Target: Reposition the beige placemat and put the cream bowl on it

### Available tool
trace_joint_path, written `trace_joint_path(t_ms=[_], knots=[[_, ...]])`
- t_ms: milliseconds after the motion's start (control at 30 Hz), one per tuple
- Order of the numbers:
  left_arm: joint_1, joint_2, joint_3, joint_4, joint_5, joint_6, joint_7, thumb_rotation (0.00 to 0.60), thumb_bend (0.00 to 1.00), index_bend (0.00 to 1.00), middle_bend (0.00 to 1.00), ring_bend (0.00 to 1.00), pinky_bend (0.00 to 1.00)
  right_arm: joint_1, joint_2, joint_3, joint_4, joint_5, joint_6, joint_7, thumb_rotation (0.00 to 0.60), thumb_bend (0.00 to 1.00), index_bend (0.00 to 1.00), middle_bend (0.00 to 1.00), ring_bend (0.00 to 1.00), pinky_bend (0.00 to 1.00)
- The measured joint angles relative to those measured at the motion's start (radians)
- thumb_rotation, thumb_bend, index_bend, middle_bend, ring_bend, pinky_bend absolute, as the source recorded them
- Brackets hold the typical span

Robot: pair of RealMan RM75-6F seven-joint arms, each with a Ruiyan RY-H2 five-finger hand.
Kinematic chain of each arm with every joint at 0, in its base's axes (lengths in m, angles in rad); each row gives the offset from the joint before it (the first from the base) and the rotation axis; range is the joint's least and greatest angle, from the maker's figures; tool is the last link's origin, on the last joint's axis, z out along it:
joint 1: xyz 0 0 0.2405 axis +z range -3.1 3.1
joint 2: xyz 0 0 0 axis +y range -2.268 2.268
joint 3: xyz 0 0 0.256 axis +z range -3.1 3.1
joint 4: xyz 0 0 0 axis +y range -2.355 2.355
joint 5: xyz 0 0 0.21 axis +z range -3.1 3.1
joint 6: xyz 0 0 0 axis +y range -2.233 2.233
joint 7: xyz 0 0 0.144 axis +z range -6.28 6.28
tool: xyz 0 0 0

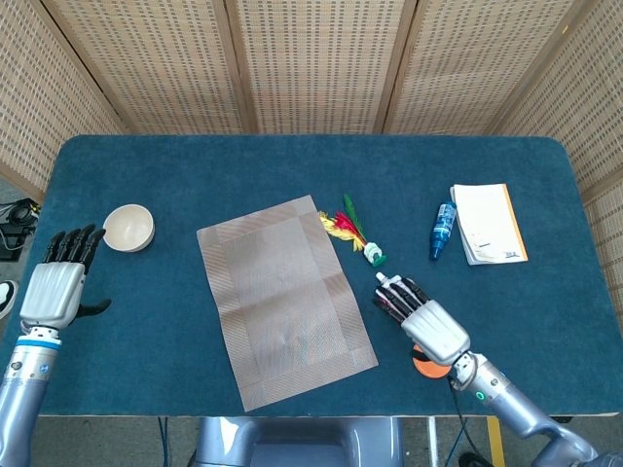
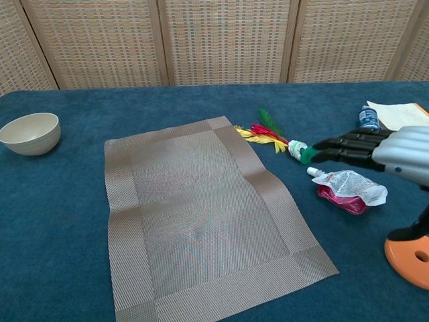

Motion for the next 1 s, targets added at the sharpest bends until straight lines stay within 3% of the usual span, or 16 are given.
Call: trace_joint_path(t_ms=[533, 1000], knots=[[0.005, -0.005, -0.007, 0.018, 0.011, -0.014, -0.017, 0.600, 0.00, 0.00, 0.00, 0.00, 0.00, 0.094, -0.142, -0.019, 0.041, 0.011, -0.119, -0.117, 0.600, 0.00, 0.07, 0.00, 0.00, 0.00], [0.008, -0.006, -0.010, 0.011, 0.008, -0.020, -0.007, 0.600, 0.00, 0.00, 0.00, 0.00, 0.00, 0.103, -0.204, -0.066, 0.108, -0.007, -0.097, -0.125, 0.600, 0.00, 0.07, 0.00, 0.00, 0.00]])
